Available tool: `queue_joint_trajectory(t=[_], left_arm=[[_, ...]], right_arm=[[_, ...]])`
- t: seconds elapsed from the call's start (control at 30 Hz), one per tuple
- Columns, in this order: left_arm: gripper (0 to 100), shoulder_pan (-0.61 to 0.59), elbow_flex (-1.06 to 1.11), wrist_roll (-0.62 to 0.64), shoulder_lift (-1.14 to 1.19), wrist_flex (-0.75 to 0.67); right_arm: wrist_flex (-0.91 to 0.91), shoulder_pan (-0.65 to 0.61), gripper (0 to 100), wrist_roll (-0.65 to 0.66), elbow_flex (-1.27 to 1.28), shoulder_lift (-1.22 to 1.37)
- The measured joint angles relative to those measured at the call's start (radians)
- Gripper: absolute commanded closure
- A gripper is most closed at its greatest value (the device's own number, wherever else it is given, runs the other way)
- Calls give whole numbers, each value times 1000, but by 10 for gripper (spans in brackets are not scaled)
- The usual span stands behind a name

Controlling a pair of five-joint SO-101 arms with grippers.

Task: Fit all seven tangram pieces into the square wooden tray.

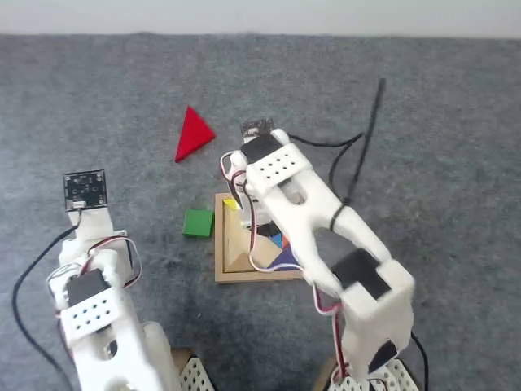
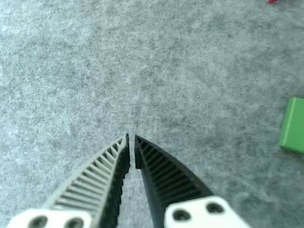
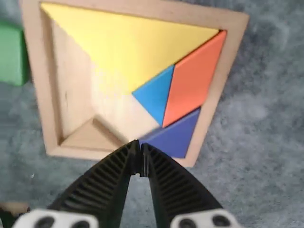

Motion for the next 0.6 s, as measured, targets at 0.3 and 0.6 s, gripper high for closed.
queue_joint_trajectory(t=[0.3,0.6], left_arm=[[977,0,0,0,0,0],[887,38,0,0,0,0]], right_arm=[[-224,100,990,40,454,-416],[-535,321,990,106,749,-519]])
